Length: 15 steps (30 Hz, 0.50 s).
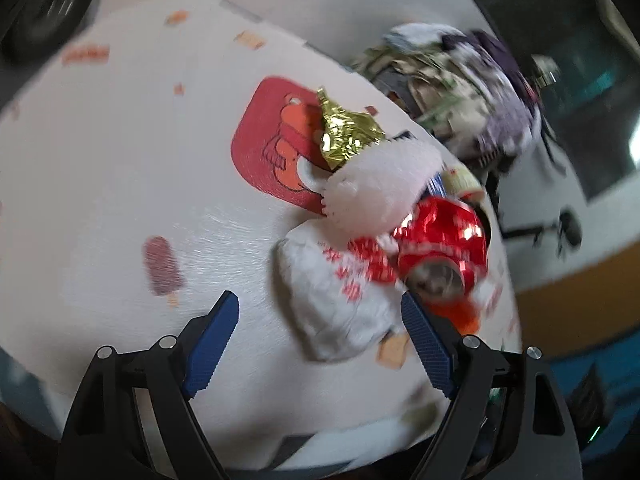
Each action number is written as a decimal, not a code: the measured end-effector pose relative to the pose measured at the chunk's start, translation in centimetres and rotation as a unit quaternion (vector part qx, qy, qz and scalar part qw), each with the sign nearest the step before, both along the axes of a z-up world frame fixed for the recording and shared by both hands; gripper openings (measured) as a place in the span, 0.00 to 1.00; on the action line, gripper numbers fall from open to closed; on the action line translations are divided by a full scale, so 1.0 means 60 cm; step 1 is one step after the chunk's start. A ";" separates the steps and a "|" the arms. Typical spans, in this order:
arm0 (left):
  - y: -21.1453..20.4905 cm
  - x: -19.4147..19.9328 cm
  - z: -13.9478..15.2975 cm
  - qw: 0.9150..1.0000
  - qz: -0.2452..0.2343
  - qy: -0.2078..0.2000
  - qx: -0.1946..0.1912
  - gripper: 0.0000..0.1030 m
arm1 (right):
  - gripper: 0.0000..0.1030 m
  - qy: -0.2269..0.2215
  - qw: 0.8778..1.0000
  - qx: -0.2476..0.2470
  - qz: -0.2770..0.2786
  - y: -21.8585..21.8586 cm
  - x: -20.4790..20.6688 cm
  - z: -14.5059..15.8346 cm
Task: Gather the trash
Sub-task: 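Grasp the white plastic bag with the left gripper while the right gripper holds the wrapper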
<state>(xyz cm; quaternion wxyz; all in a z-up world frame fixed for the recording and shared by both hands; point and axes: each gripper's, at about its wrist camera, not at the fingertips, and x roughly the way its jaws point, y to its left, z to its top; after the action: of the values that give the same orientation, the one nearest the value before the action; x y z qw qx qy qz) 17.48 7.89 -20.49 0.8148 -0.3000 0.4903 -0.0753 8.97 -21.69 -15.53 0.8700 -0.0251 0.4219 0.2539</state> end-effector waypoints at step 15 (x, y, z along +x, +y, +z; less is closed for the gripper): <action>-0.074 0.054 -0.016 0.992 -0.036 0.019 0.117 0.53 | 0.46 0.002 0.999 0.000 -0.035 -0.054 0.000 -0.012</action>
<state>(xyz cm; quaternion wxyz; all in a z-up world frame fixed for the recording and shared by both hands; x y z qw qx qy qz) 20.71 3.45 -21.47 0.8314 -0.1864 0.5219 -0.0412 8.96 -24.93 -16.28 0.8773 -0.0097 0.4245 0.2238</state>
